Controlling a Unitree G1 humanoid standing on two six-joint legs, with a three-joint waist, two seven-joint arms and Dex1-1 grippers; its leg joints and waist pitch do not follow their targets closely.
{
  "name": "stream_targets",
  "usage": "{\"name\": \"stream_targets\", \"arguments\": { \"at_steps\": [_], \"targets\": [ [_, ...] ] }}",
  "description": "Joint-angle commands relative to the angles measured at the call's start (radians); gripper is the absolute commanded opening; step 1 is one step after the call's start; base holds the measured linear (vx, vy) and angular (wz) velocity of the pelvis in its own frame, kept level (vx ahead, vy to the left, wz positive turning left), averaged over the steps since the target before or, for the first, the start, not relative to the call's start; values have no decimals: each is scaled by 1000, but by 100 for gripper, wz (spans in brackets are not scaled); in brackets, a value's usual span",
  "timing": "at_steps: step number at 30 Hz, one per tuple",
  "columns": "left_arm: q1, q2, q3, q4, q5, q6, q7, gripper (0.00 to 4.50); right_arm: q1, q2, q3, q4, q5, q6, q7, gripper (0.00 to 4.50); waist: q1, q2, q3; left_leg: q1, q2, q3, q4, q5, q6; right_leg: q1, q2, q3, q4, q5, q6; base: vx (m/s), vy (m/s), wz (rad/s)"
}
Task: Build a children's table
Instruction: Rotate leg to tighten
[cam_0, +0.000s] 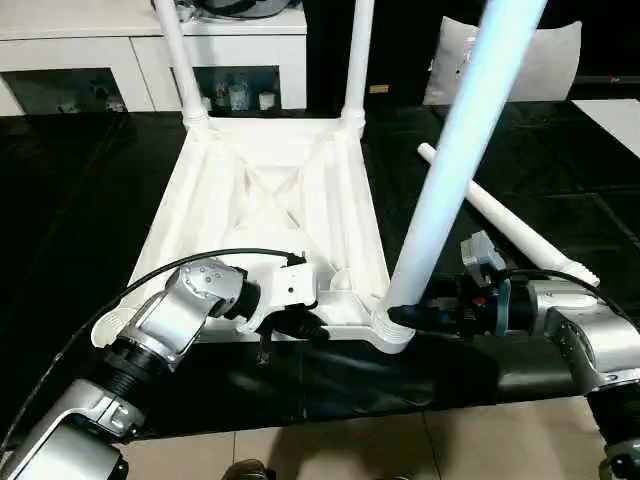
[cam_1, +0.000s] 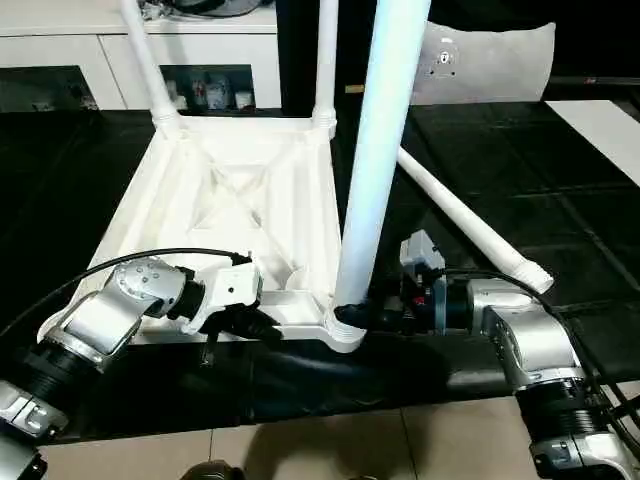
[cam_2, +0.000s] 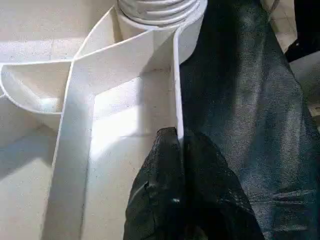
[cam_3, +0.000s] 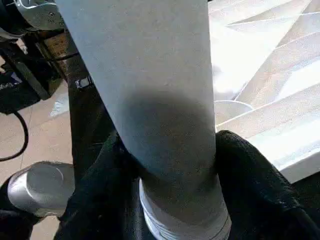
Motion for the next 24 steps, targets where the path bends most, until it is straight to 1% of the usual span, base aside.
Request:
{"name": "stream_targets", "arguments": {
  "at_steps": [1, 2, 3, 4, 5, 6, 7, 8, 9, 10, 11, 12, 13, 14, 15, 16, 17, 18, 19, 20, 21, 22, 23, 24],
  "targets": [
    [11, -18, -34, -3, 1, 34, -16, 0, 9, 14, 8, -36, 34, 38, -10, 208, -5, -9, -65, 9, 38, -6, -62, -124, 59, 52, -73, 40, -70, -176, -206, 0, 0, 0],
    [12, -32, -23, -12, 0, 79, 16, 0, 13, 28, 4, -49, 34, 71, -54, 206, -8, -7, -62, 9, 38, -5, -64, -127, 55, 51, -73, 41, -70, -178, -207, 0, 0, 0],
    [13, -56, -5, -21, -1, 134, 69, 0, 15, 50, 2, -61, 22, 98, -118, 206, -9, -8, -59, 8, 37, -6, -65, -142, 51, 50, -73, 40, -74, -206, -199, 0, 0, 0],
    [15, -95, 26, -32, -4, 209, 148, 0, 12, 89, -7, -56, -6, 114, -218, 206, -13, -7, -59, 10, 38, -6, -67, -146, 44, 49, -73, 42, -73, -213, -199, 0, 0, 0],
    [15, -95, 26, -32, -4, 209, 148, 0, 12, 89, -7, -56, -6, 114, -218, 206, -19, -6, -50, 9, 35, -7, -71, -176, 31, 46, -73, 40, -83, -276, -189, 0, 0, 0],
    [19, -128, 48, -47, -8, 265, 208, 0, -1, 136, -25, -28, -41, 98, -326, 206, -26, -9, -49, 12, 33, -9, -73, -208, 13, 46, -77, 39, -90, -368, -164, 0, 0, 0],
    [19, -140, 54, -53, -9, 283, 225, 0, -7, 156, -35, -17, -47, 97, -366, 205, -32, -10, -48, 12, 30, -11, -74, -222, 4, 45, -78, 37, -98, -432, -141, 0, 0, 0],
    [19, -146, 57, -55, -9, 292, 234, 0, -10, 166, -41, -11, -49, 98, -387, 205, -37, -12, -46, 10, 28, -14, -76, -227, 3, 47, -78, 35, -102, -458, -127, 0, 0, 0],
    [19, -168, 63, -64, -6, 324, 263, 0, -22, 203, -58, 7, -67, 94, -466, 204, -48, -12, -47, 6, 27, -17, -79, -234, 6, 48, -77, 34, -105, -488, -107, 0, 0, 0],
    [14, -196, 70, -64, 1, 348, 302, 0, -33, 233, -66, 30, -91, 89, -538, 203, -52, -11, -47, 5, 27, -17, -78, -235, 6, 47, -77, 34, -105, -490, -102, 0, 0, 0],
    [13, -200, 70, -64, 1, 350, 306, 0, -35, 236, -66, 32, -94, 89, -546, 203, -61, -9, -45, 5, 27, -16, -78, -240, 6, 42, -75, 35, -108, -487, -101, 0, 0, 0],
    [5, -236, 81, -61, 7, 381, 356, 0, -51, 272, -80, 62, -123, 83, -644, 201, -73, -11, -46, 4, 24, -16, -77, -237, 3, 41, -72, 34, -108, -479, -104, 0, 0, 0],
    [-1, -261, 89, -60, 11, 402, 389, 0, -62, 296, -90, 81, -143, 80, -711, 201, -76, -7, -47, 2, 23, -18, -77, -230, 6, 43, -74, 34, -109, -476, -102, 0, 0, 0],
    [-10, -303, 110, -52, 17, 424, 451, 0, -78, 325, -110, 108, -156, 84, -798, 201, -81, -7, -47, 2, 23, -17, -76, -229, 8, 42, -72, 34, -109, -467, -104, 0, 0, 0],
    [-19, -339, 124, -42, 25, 432, 505, 0, -89, 347, -120, 129, -167, 66, -850, 201, -88, -8, -48, 4, 21, -14, -73, -225, 9, 39, -69, 35, -110, -448, -114, 0, 0, 0],
    [-24, -362, 131, -37, 30, 439, 541, 0, -95, 361, -126, 141, -175, 52, -879, 201, -88, -8, -50, 4, 21, -15, -72, -219, 11, 41, -69, 35, -108, -433, -117, 0, 0, 0],
    [-24, -362, 131, -37, 30, 439, 541, 0, -95, 361, -126, 141, -175, 52, -879, 201, -88, -8, -50, 4, 21, -15, -72, -219, 11, 41, -69, 35, -108, -433, -117, 0, 0, 0],
    [-22, -381, 128, -37, 36, 441, 570, 0, -89, 371, -120, 138, -171, 17, -854, 255, -88, -11, -52, 0, 22, -13, -71, -198, 27, 44, -68, 37, -104, -371, -128, 0, 0, 0],
    [-20, -380, 124, -40, 36, 443, 571, 0, -86, 374, -121, 134, -164, 14, -842, 255, -86, -10, -53, 1, 23, -12, -70, -192, 33, 43, -68, 38, -102, -346, -134, 0, 0, 0],
    [-17, -376, 120, -44, 39, 441, 570, 0, -84, 376, -126, 130, -156, 14, -833, 268, -84, -10, -56, 1, 24, -11, -67, -166, 47, 46, -67, 40, -96, -278, -154, 50, -8, 4],
    [-15, -372, 117, -48, 44, 438, 569, 0, -82, 378, -132, 127, -149, 16, -828, 271, -82, -9, -58, -4, 24, -10, -67, -132, 60, 50, -66, 39, -89, -209, -170, 50, -8, 4],
    [-9, -359, 113, -56, 47, 429, 557, 0, -79, 372, -133, 122, -144, 7, -812, 277, -80, -10, -58, -3, 24, -9, -66, -122, 65, 50, -65, 39, -87, -187, -177, 0, 0, 0],
    [-6, -351, 111, -60, 49, 423, 548, 0, -77, 366, -132, 120, -143, 0, -802, 302, -75, -9, -59, -5, 24, -9, -64, -97, 78, 54, -66, 39, -81, -130, -195, 0, 0, 0],
    [-1, -341, 111, -65, 43, 416, 529, 0, -71, 353, -129, 110, -139, -12, -776, 309, -74, -7, -59, -5, 25, -9, -64, -91, 80, 55, -66, 39, -79, -118, -200, 0, 0, 0]
  ]
}}
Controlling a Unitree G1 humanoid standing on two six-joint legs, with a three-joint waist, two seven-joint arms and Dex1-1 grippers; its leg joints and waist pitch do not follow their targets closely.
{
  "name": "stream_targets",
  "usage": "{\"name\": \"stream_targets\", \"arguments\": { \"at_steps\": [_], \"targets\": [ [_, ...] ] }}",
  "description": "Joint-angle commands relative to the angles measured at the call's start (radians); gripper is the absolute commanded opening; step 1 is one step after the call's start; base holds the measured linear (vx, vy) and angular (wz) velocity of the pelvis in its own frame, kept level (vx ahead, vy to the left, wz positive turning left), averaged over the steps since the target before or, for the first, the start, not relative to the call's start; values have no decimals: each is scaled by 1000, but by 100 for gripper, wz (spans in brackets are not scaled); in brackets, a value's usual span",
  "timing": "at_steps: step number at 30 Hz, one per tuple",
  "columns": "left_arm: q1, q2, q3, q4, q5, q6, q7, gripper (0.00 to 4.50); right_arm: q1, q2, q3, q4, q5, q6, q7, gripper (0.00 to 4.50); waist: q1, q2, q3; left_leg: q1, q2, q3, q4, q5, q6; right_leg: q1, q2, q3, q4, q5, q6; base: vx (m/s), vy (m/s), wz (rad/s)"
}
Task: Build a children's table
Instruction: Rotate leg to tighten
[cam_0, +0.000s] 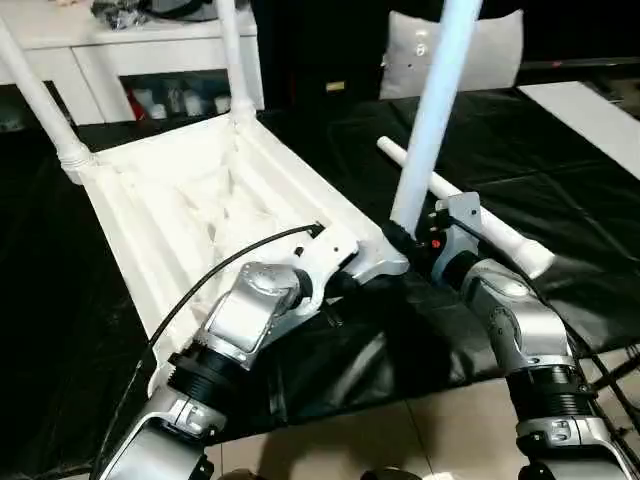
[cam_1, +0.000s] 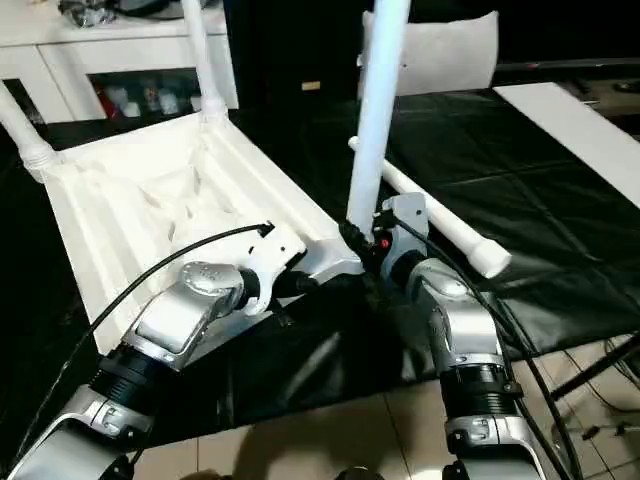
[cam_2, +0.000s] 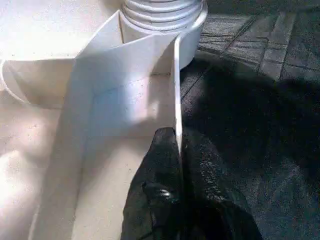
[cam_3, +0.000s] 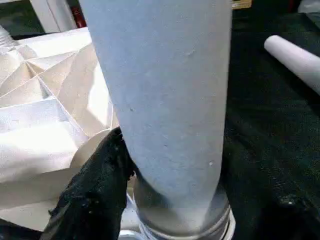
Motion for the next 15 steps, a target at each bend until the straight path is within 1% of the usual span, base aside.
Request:
{"name": "stream_targets", "arguments": {
  "at_steps": [1, 2, 3, 4, 5, 6, 7, 8, 9, 11, 14, 15],
  "targets": [
    [11, 10, -17, -26, -22, -18, -48, 0, 25, -7, 30, 6, 18, -3, 62, 309, 9, -7, -59, -4, 25, -8, -57, -92, 83, 60, -68, 38, -76, -114, -204, 0, 0, 0],
    [13, 23, -24, -28, -24, -32, -69, 0, 30, -20, 33, -1, 24, -7, 86, 314, 9, -8, -57, -4, 25, -7, -57, -101, 84, 60, -68, 38, -77, -118, -207, 0, 0, 0],
    [16, 41, -35, -29, -24, -46, -94, 0, 36, -40, 37, -8, 27, -15, 117, 333, 12, -5, -55, -1, 27, -7, -59, -117, 81, 60, -69, 38, -80, -142, -207, 0, 0, 0],
    [17, 57, -43, -29, -22, -57, -114, 0, 42, -60, 42, -19, 34, -18, 153, 333, 12, -6, -54, 1, 28, -8, -61, -138, 81, 58, -69, 38, -84, -170, -199, 0, 0, 0],
    [18, 79, -53, -27, -21, -76, -139, 0, 52, -89, 51, -34, 39, -24, 202, 333, 13, -6, -53, 2, 29, -7, -61, -144, 78, 58, -69, 39, -84, -179, -199, 0, 0, 0],
    [18, 79, -53, -27, -21, -76, -139, 0, 52, -89, 51, -34, 39, -24, 202, 356, 16, -3, -52, 3, 29, -7, -62, -155, 74, 57, -68, 39, -87, -196, -193, 0, 0, 0],
    [19, 103, -60, -24, -23, -97, -171, 0, 62, -123, 59, -50, 43, -30, 255, 363, 16, -4, -51, 3, 30, -7, -62, -159, 71, 56, -69, 40, -86, -203, -192, 0, 0, 0],
    [19, 126, -67, -20, -24, -118, -198, 0, 69, -152, 62, -60, 49, -32, 300, 363, 18, -1, -51, 5, 31, -8, -64, -171, 70, 56, -70, 40, -89, -221, -188, 0, 0, 0],
    [18, 146, -73, -15, -23, -144, -220, 0, 72, -177, 63, -64, 50, -39, 334, 369, 22, -2, -51, 6, 33, -9, -63, -176, 71, 55, -70, 40, -88, -220, -189, 0, 0, 0],
    [15, 173, -80, -3, -21, -178, -252, 0, 74, -212, 61, -70, 60, -41, 390, 396, 24, -1, -49, 5, 32, -8, -64, -173, 68, 54, -70, 40, -86, -222, -190, 0, 0, 0],
    [11, 226, -97, 15, -19, -244, -327, 0, 81, -279, 80, -93, 69, -59, 504, 408, 33, -1, -49, 6, 33, -8, -63, -176, 74, 55, -72, 41, -88, -241, -181, 0, 0, 0],
    [11, 226, -97, 15, -19, -244, -327, 0, 81, -279, 80, -93, 69, -59, 504, 408, 36, 0, -49, 8, 35, -8, -63, -169, 74, 53, -73, 42, -85, -231, -185, 0, 0, 0]
  ]
}}
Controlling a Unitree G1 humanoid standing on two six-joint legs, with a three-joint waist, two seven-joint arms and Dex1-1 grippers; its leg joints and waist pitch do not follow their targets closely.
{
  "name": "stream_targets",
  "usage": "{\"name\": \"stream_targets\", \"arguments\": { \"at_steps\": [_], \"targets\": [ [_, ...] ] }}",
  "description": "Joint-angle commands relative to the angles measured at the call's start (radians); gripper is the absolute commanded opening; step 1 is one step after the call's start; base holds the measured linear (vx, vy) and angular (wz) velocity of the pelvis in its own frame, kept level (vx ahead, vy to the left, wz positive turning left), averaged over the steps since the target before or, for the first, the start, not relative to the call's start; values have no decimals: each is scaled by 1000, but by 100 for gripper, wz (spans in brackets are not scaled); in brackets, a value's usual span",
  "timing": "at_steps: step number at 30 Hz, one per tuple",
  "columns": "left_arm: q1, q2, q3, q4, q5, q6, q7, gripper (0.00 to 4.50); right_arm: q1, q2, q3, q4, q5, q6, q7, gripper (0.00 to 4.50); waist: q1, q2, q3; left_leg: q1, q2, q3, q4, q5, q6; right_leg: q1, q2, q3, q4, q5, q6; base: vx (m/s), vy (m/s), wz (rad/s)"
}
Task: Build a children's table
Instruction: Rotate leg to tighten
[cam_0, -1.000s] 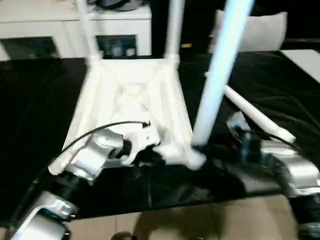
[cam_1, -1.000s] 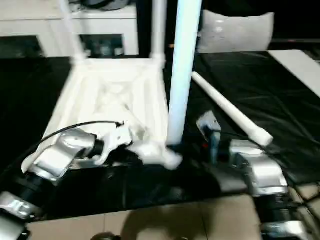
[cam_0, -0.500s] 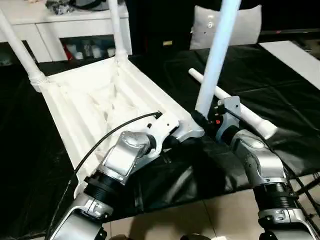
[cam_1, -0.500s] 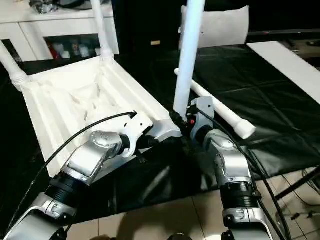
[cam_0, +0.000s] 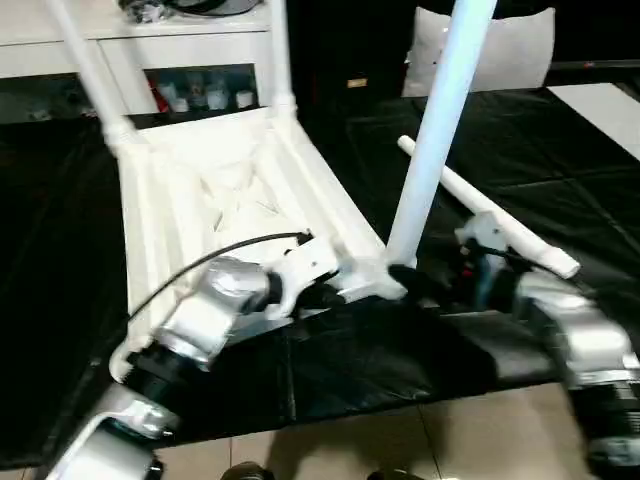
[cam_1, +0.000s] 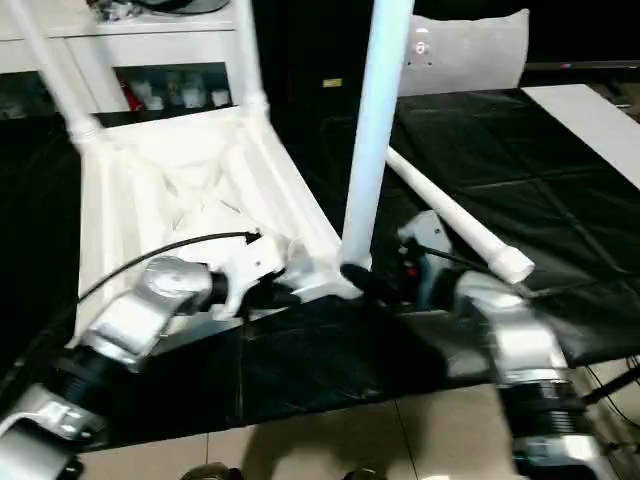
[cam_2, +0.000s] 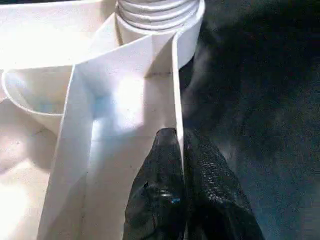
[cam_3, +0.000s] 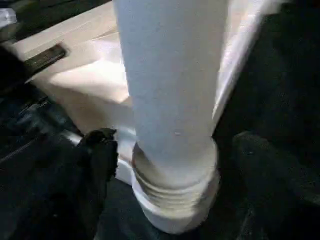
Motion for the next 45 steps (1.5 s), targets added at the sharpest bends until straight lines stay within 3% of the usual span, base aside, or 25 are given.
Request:
{"name": "stream_targets", "arguments": {
  "at_steps": [1, 3, 4, 6, 8, 14, 21, 27, 32, 35, 37, 40, 41, 42, 45],
  "targets": [
    [-3, 17, -45, 14, 9, -46, -63, 0, 3, -21, 22, -30, 15, -18, 66, 408, -1, -8, -55, 5, 33, -7, -64, -164, 77, 52, -71, 41, -85, -225, -187, 0, 0, 0],
    [-2, 33, -53, 12, 0, -74, -100, 0, 4, -41, 35, -35, 18, -26, 106, 408, -1, -13, -58, 5, 34, -6, -64, -155, 75, 54, -72, 42, -82, -214, -189, 0, 0, 0],
    [0, 64, -71, -5, -22, -112, -183, 0, -1, -69, 53, -35, 32, -41, 186, 408, 1, -19, -60, 3, 35, -7, -63, -144, 83, 58, -73, 41, -78, -198, -194, 0, 0, 0],
    [1, 77, -81, -15, -32, -123, -219, 0, -5, -77, 60, -32, 35, -52, 218, 391, 4, -12, -60, 5, 37, -7, -63, -142, 87, 54, -74, 40, -76, -192, -203, 0, 0, 0],
    [1, 92, -92, -22, -36, -140, -254, 0, -9, -88, 74, -31, 39, -56, 265, 382, 6, -12, -60, 6, 38, -6, -62, -134, 87, 53, -73, 41, -74, -174, -213, 0, 0, 0],
    [-1, 110, -107, -17, -30, -173, -289, 0, -14, -111, 106, -26, 32, -58, 332, 340, 23, -13, -62, 9, 41, -4, -61, -129, 82, 53, -75, 41, -70, -164, -223, 0, 0, 0],
    [-2, 120, -117, -9, -26, -202, -309, 0, -38, -100, 113, 10, 31, -70, 346, 280, 22, -20, -66, 5, 38, -4, -59, -124, 76, 57, -77, 40, -70, -192, -210, 0, 0, 0],
    [0, 122, -116, -4, -27, -213, -317, 0, -36, -95, 119, 7, 42, -62, 370, 216, 24, -20, -71, 5, 38, -4, -54, -93, 87, 58, -74, 39, -61, -135, -221, 0, 0, 0],
    [8, 120, -115, -8, -38, -206, -321, 0, -18, -91, 121, -14, 66, -36, 382, 199, 26, -17, -72, 5, 37, -3, -53, -101, 85, 58, -74, 39, -61, -131, -223, 0, 0, 0],
    [8, 110, -105, -11, -44, -170, -299, 0, -5, -80, 119, -34, 73, -9, 357, 194, 27, -16, -70, 5, 37, -4, -55, -110, 80, 57, -73, 39, -62, -142, -223, 0, 0, 0],
    [3, 86, -83, -13, -53, -105, -254, 0, -5, -43, 107, -48, 67, 50, 265, 193, 26, -16, -68, 5, 36, -5, -56, -118, 73, 57, -73, 38, -65, -164, -218, 0, 0, 0],
    [-7, 34, -42, -13, -61, -6, -157, 0, -17, 35, 85, -40, 27, 94, 87, 193, 15, -18, -60, 8, 31, -7, -63, -166, 37, 54, -77, 37, -82, -324, -174, 0, 0, 0],
    [-11, 12, -28, -14, -60, 31, -116, 0, -24, 64, 77, -26, 7, 97, 21, 193, 10, -18, -61, 5, 31, -8, -63, -166, 28, 55, -78, 37, -82, -342, -165, 0, 0, 0],
    [-15, -13, -13, -16, -58, 71, -71, 0, -33, 94, 68, -9, -15, 101, -52, 193, 0, -15, -53, 3, 30, -10, -69, -187, 17, 50, -74, 35, -89, -388, -151, 0, 0, 0],
    [-31, -79, 20, -4, -43, 146, 44, 0, -59, 163, 29, 33, -31, 126, -206, 193, -24, -19, -54, 2, 24, -13, -68, -204, 7, 51, -76, 33, -96, -446, -127, 0, 0, 0]
  ]
}}
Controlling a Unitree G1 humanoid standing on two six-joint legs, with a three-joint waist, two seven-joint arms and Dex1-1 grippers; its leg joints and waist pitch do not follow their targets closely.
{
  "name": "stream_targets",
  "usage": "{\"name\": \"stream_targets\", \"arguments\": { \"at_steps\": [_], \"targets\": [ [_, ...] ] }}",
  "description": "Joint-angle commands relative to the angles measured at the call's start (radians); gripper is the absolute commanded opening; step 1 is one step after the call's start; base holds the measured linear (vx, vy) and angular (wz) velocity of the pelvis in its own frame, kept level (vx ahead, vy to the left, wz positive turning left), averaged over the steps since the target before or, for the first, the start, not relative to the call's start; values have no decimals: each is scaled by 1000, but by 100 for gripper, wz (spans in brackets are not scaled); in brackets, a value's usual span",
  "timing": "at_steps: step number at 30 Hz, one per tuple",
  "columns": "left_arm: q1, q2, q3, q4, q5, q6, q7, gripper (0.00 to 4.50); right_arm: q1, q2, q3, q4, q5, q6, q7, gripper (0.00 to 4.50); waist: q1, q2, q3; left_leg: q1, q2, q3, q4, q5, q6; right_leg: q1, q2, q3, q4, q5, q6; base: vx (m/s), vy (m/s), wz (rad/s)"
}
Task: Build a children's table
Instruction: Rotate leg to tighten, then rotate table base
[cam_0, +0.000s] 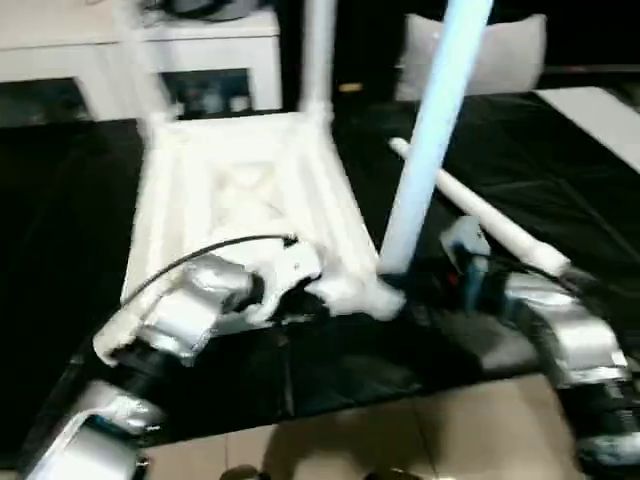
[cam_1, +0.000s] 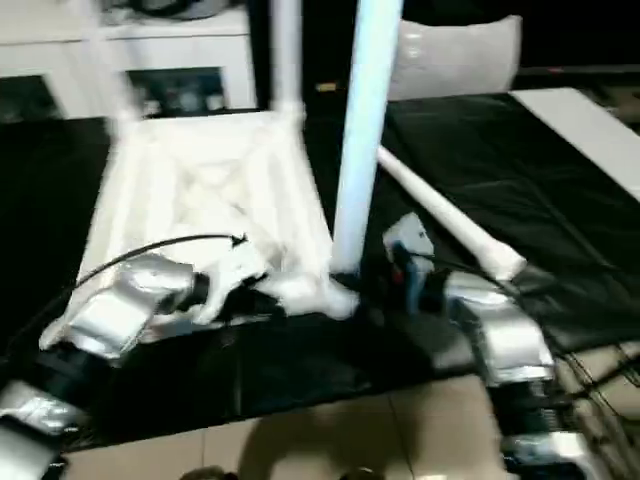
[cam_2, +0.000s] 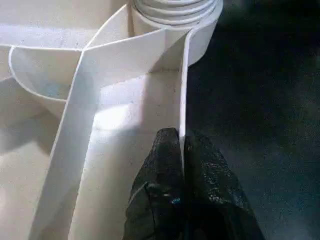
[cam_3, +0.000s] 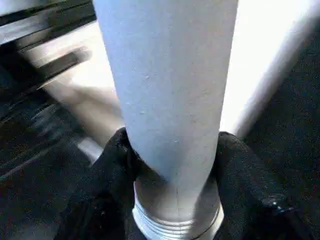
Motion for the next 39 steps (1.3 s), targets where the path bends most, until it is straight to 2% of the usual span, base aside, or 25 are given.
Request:
{"name": "stream_targets", "arguments": {
  "at_steps": [1, 3, 4, 5, 6, 7, 9, 10, 11, 12, 13, 14, 17, 19, 22, 24, 27, 28, 29, 30, 31, 32, 35, 38, 39],
  "targets": [
    [-15, -59, 0, -14, -29, 39, 47, 0, -22, 41, 14, 32, -6, 36, -97, 193, 7, -18, -57, -3, 21, -14, -73, -199, 20, 51, -73, 34, -101, -449, -118, 0, 0, 0],
    [-36, -151, 44, 16, -31, 74, 175, 0, -48, 97, -16, 79, -31, 48, -249, 193, -1, -15, -56, 1, 19, -8, -67, -182, 27, 43, -69, 36, -103, -419, -132, 0, 0, 0],
    [-36, -151, 44, 16, -31, 74, 175, 0, -48, 97, -16, 79, -31, 48, -249, 193, 0, -15, -59, 1, 20, -10, -67, -178, 27, 44, -70, 35, -102, -414, -137, 0, 0, 0],
    [-42, -183, 57, 21, -27, 90, 216, 0, -56, 120, -34, 90, -38, 57, -306, 193, 0, -17, -62, -3, 19, -10, -67, -160, 35, 48, -69, 36, -99, -386, -136, 0, 0, 0],
    [-46, -204, 61, 23, -26, 96, 238, 0, -60, 134, -53, 99, -22, 58, -317, 249, 0, -14, -61, -4, 21, -9, -66, -148, 42, 47, -68, 36, -97, -346, -144, 0, 0, 0],
    [-45, -216, 58, 19, -22, 104, 246, 0, -60, 139, -58, 98, -24, 50, -322, 263, 2, -16, -64, -7, 21, -10, -66, -125, 51, 52, -66, 36, -91, -288, -154, 0, 0, 0],
    [-44, -226, 53, 13, -19, 109, 250, 0, -56, 142, -65, 93, -18, 41, -312, 270, 4, -14, -66, -3, 23, -7, -64, -109, 67, 50, -66, 38, -86, -220, -179, 0, 0, 0],
    [-42, -230, 50, 1, -19, 124, 255, 0, -50, 144, -75, 77, -14, 32, -312, 289, 6, -12, -66, -2, 24, -7, -63, -102, 71, 51, -67, 39, -84, -199, -189, 0, 0, 0],
    [-40, -225, 49, -2, -16, 125, 257, 0, -48, 142, -75, 71, -13, 25, -312, 289, 9, -8, -68, -6, 24, -8, -62, -83, 78, 55, -65, 39, -77, -151, -203, 0, 0, 0],
    [-37, -207, 45, -4, -6, 112, 250, 0, -31, 114, -56, 57, -43, -36, -295, 302, 11, -9, -68, -5, 25, -7, -62, -79, 82, 56, -65, 38, -75, -122, -213, 0, 0, 0],
    [-37, -207, 45, -4, -6, 112, 250, 0, -31, 114, -56, 57, -43, -36, -295, 308, 12, -6, -67, -4, 25, -7, -62, -89, 83, 54, -66, 38, -76, -106, -219, 0, 0, 0],
    [-37, -194, 42, -1, 1, 104, 247, 0, -23, 101, -50, 52, -58, -63, -294, 320, 12, -7, -68, -5, 25, -7, -62, -92, 84, 57, -66, 38, -74, -101, -221, 0, 0, 0],
    [-36, -179, 34, 4, 13, 94, 258, 0, 13, 89, -65, -2, -24, -39, -269, 351, 16, -7, -63, -3, 25, -6, -65, -120, 84, 57, -66, 39, -80, -134, -214, 0, 0, 0],
    [-33, -171, 27, 2, 28, 100, 268, 0, 59, 73, -87, -72, 4, -26, -242, 365, 17, -9, -58, -1, 27, -7, -69, -158, 75, 54, -67, 39, -88, -214, -187, 0, 0, 0],
    [-26, -178, 37, -8, 27, 102, 290, 0, 116, 43, -109, -159, 38, -11, -209, 396, 17, -11, -55, -4, 27, -9, -71, -156, 75, 55, -66, 38, -92, -236, -167, 0, 0, 0],
    [-17, -189, 56, -29, -8, 118, 272, 54, 156, 14, -115, -213, 62, 12, -183, 410, 16, -9, -52, -4, 26, -8, -72, -168, 75, 54, -66, 38, -98, -277, -155, 0, 0, 0],
    [0, -188, 69, -70, -44, 106, 252, 60, 203, -35, -100, -259, 60, 43, -150, 440, 18, -10, -54, -6, 27, -9, -70, -163, 78, 54, -68, 38, -98, -284, -157, 0, 0, 0],
    [4, -189, 79, -78, -49, 79, 261, 74, 210, -45, -98, -267, 63, 59, -144, 446, 17, -11, -53, -10, 25, -10, -71, -152, 81, 55, -66, 37, -97, -279, -155, 0, 0, 0],
    [4, -189, 79, -78, -49, 79, 261, 89, 210, -45, -98, -267, 63, 59, -144, 448, 16, -10, -55, -7, 25, -9, -69, -149, 84, 52, -65, 37, -98, -273, -157, 0, 0, 0],
    [13, -191, 113, -98, -77, 40, 261, 89, 220, -60, -87, -283, 80, 107, -123, 448, 17, -8, -56, -9, 23, -9, -68, -144, 88, 55, -66, 35, -97, -265, -164, 0, 0, 0],
    [18, -191, 139, -114, -96, 32, 262, 89, 223, -63, -77, -287, 78, 110, -118, 448, 18, -7, -57, -6, 28, -9, -69, -140, 91, 51, -66, 36, -97, -247, -173, 0, 0, 0],
    [18, -191, 152, -120, -103, 33, 266, 89, 223, -62, -73, -288, 75, 107, -117, 448, 17, -7, -57, -8, 28, -10, -68, -135, 91, 53, -67, 35, -94, -234, -179, 0, 0, 0],
    [20, -172, 257, -179, -153, 70, 294, 89, 217, -52, -38, -283, 65, 108, -120, 448, 15, -8, -56, -11, 29, -10, -68, -120, 92, 54, -67, 32, -88, -199, -195, 0, 0, 0],
    [20, -90, 310, -216, -123, 96, 336, 89, 207, -40, 4, -284, 55, 122, -121, 448, 14, -5, -54, -8, 28, -11, -69, -121, 92, 52, -64, 32, -87, -203, -186, 0, 0, 0],
    [23, -60, 318, -224, -112, 100, 344, 73, 203, -36, 15, -284, 50, 127, -121, 450, 13, -4, -54, -8, 28, -12, -70, -123, 90, 51, -64, 32, -87, -206, -183, 0, 0, 0]
  ]
}}
